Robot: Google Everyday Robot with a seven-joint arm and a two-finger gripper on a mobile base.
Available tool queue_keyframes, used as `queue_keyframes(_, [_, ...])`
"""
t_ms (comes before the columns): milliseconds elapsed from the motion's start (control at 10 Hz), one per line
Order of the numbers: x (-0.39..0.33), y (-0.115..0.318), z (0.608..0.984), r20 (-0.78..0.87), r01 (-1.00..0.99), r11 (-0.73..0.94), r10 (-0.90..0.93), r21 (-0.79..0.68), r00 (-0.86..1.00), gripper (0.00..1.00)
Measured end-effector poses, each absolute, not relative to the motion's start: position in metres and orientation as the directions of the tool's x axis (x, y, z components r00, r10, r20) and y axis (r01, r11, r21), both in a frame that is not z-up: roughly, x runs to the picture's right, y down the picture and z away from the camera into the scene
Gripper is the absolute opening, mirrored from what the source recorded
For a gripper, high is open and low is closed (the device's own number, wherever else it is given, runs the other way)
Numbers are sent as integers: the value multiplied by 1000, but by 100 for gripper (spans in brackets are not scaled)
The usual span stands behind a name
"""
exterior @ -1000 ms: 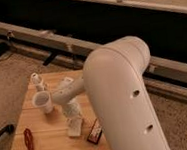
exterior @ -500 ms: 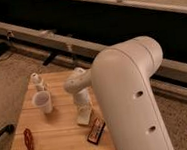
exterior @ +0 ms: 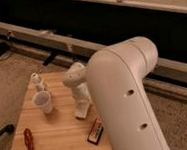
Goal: Wipe the white sponge on the table
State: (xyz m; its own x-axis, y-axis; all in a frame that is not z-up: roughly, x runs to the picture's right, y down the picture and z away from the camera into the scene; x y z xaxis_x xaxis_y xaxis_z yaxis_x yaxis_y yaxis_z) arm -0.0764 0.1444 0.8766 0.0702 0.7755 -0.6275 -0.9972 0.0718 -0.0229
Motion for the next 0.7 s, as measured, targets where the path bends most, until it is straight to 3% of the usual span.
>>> queue_keyframes(700, [-127,153,873,-579,-997,46,812,-57,71,0])
